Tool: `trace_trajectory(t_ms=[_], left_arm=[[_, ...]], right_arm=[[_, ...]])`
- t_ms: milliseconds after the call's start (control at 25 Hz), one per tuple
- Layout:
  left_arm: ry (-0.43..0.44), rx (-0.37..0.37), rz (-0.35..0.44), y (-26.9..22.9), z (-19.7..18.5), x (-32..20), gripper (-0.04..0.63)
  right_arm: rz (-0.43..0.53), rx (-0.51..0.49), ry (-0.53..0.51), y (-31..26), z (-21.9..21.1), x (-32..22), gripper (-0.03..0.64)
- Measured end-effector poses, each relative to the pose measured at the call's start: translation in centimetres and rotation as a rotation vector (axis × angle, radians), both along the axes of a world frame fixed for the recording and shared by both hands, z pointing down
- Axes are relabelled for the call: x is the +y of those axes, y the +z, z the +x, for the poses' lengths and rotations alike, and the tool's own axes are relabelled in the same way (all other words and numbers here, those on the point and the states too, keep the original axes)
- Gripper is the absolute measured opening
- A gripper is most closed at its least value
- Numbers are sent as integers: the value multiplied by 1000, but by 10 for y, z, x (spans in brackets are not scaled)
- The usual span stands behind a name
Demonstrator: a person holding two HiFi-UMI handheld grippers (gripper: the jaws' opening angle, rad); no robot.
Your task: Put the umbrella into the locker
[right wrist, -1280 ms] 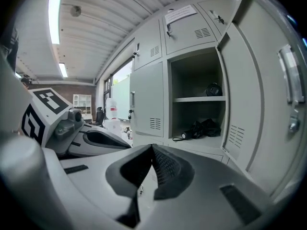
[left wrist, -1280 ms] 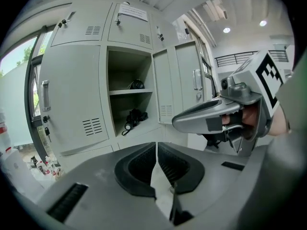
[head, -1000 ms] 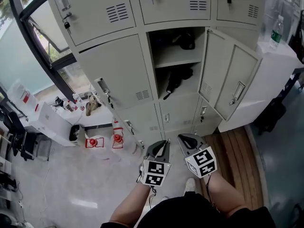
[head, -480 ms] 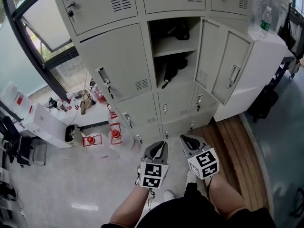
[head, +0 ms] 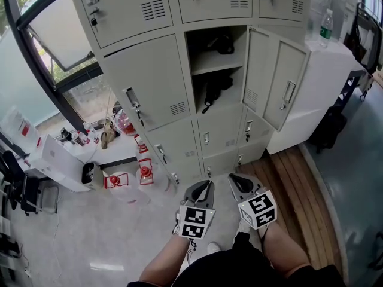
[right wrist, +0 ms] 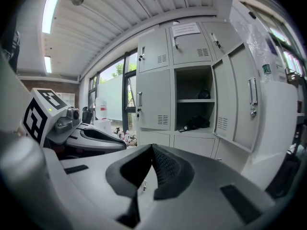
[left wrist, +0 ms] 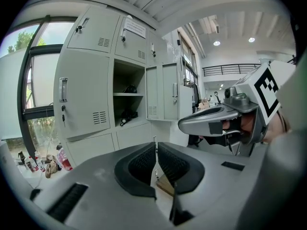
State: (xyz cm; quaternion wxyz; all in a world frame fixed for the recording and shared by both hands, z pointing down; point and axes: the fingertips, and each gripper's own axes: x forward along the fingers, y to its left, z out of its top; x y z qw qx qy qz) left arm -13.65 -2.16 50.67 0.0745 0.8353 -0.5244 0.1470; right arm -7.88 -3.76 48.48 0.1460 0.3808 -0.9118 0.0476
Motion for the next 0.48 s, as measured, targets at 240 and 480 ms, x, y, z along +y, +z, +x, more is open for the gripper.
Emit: trace_trajectory(t_ms=[240,480], left_arm=[[0,4,16,-7,4,3,26],[-8,12,15,-5,4,7,26]], right_arm=[[11,-3,-7,-5,2,6,54],[11,5,-14,-3,2,11,54]])
